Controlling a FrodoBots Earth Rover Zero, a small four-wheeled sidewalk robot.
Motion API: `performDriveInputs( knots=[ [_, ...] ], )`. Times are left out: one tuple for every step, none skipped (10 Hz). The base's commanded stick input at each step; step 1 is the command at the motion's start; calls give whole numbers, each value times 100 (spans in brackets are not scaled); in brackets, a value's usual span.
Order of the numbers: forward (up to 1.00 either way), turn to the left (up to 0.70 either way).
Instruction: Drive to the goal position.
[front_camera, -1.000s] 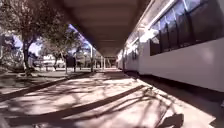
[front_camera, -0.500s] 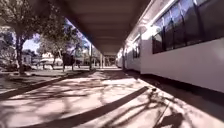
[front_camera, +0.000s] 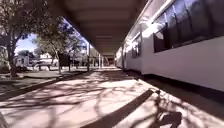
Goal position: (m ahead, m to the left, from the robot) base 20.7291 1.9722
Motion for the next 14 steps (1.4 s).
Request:
performDriveInputs(
  knots=[
    [82, 0],
    [82, 0],
    [82, 0],
    [82, 0],
    [82, 0],
    [82, 1],
    [82, 1],
    [82, 1],
    [82, 1],
    [82, 1],
    [82, 1],
    [82, 1],
    [82, 1],
    [81, 1]
  ],
)
